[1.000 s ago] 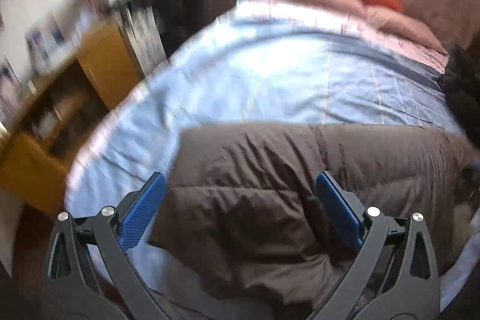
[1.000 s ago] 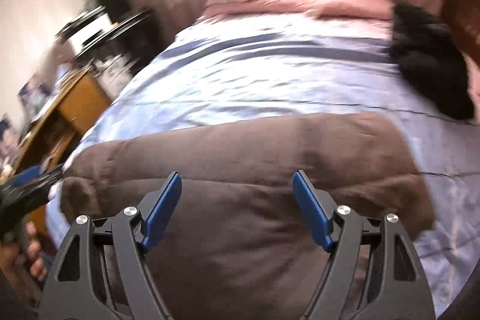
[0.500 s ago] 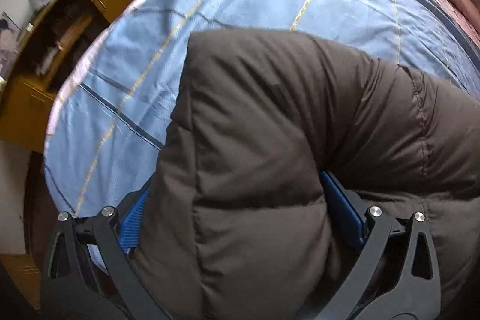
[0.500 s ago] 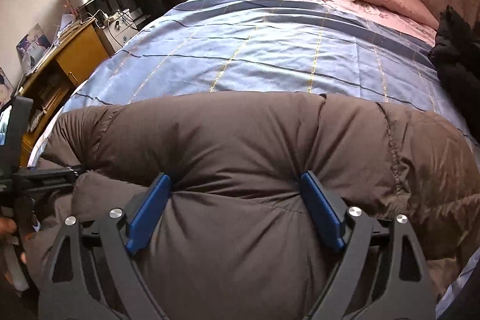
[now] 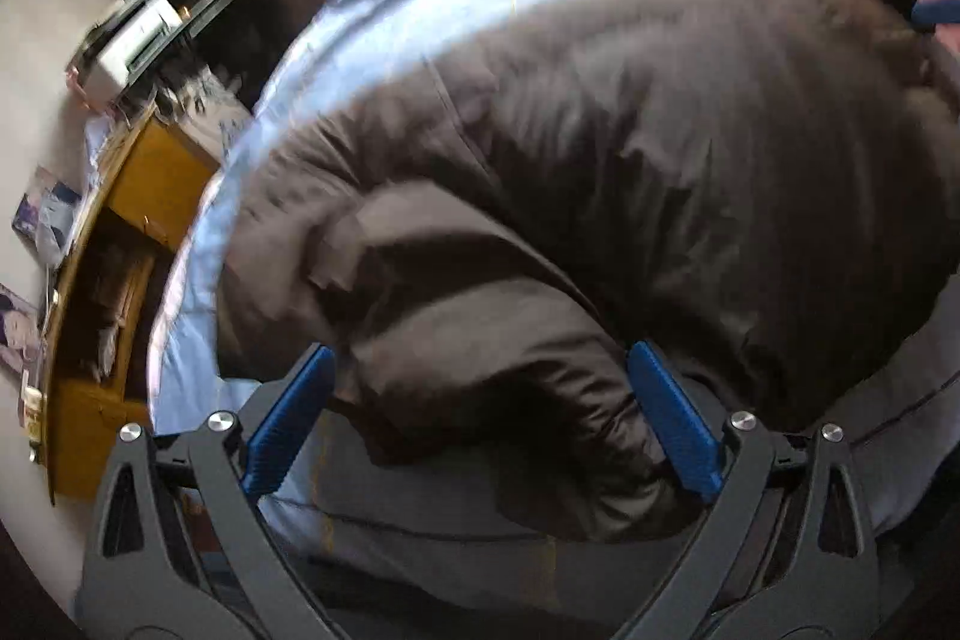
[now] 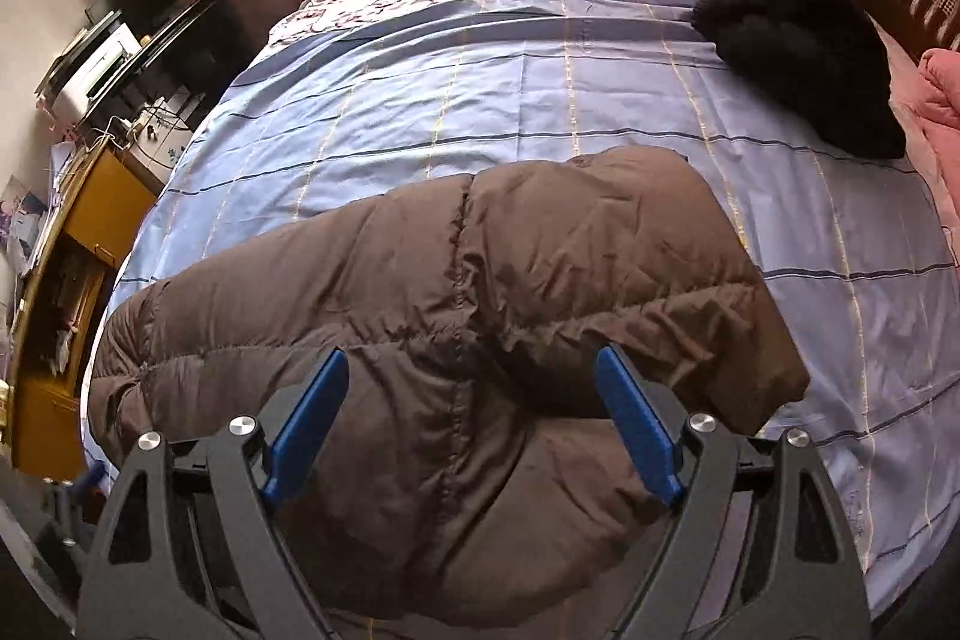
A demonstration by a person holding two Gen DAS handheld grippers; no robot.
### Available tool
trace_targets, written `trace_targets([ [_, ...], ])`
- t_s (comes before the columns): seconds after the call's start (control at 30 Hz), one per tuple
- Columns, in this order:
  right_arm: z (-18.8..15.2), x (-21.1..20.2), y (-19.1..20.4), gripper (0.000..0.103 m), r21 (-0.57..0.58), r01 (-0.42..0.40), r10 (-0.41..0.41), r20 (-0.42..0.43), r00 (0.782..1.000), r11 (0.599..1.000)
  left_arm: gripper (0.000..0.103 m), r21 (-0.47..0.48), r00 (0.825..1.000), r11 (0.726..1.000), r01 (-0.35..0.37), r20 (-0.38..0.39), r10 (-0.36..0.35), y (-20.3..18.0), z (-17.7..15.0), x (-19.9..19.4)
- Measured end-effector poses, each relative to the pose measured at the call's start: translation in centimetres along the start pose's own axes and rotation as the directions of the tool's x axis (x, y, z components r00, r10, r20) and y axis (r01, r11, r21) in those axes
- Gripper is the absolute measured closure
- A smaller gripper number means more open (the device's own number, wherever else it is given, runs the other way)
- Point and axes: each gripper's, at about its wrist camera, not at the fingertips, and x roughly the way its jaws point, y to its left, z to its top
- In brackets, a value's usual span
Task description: Fold large clothes
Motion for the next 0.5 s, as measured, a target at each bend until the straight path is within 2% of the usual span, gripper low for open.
trace_targets([
  [0.1, -0.6, -0.2, 0.9, 0.018, -0.050, -0.011, 0.009, -0.031, 0.999, 0.999, 0.002, -0.079, 0.994, 0.995, 0.055, -0.087, -0.062, 0.5, -0.1, 2.8],
  [0.17, -1.2, 0.1, 1.7, 0.018, -0.071, -0.063, 0.057, -0.082, 0.995, 0.996, 0.002, -0.124, 0.987, 0.989, 0.079, -0.131, -0.095, 0.7, 0.1, 4.1],
  [0.2, -2.0, 0.8, 2.7, 0.018, -0.102, -0.119, 0.101, -0.161, 0.982, 0.988, 0.002, -0.128, 0.987, 0.989, 0.072, -0.136, -0.090, 0.6, 0.3, 4.3],
  [0.27, -3.6, 1.8, 5.0, 0.018, -0.176, -0.190, 0.138, -0.271, 0.953, 0.966, 0.002, -0.105, 0.992, 0.994, 0.028, -0.119, -0.040, -0.1, 0.6, 4.2],
  [0.33, -5.4, 2.9, 7.2, 0.018, -0.265, -0.197, 0.105, -0.326, 0.940, 0.944, 0.002, -0.088, 0.994, 0.996, 0.000, -0.105, -0.009, -0.8, 0.7, 4.1],
  [0.37, -6.1, 3.9, 7.9, 0.018, -0.291, -0.179, 0.072, -0.343, 0.936, 0.940, 0.002, -0.090, 0.995, 0.996, -0.005, -0.103, -0.004, -0.9, 0.7, 4.1],
  [0.4, -7.0, 5.6, 8.4, 0.017, -0.317, -0.120, 0.002, -0.351, 0.936, 0.941, 0.002, -0.094, 0.994, 0.996, -0.002, -0.105, -0.008, -0.9, 0.7, 4.2],
  [0.43, -7.5, 6.8, 8.7, 0.009, -0.328, -0.084, -0.037, -0.346, 0.938, 0.941, 0.002, -0.097, 0.994, 0.995, 0.003, -0.109, -0.014, -0.9, 0.7, 4.4],
  [0.5, -8.3, 8.6, 9.5, 0.001, -0.349, -0.037, -0.084, -0.325, 0.942, 0.936, 0.002, -0.099, 0.994, 0.995, 0.002, -0.112, -0.013, -0.9, 0.7, 4.3],
])
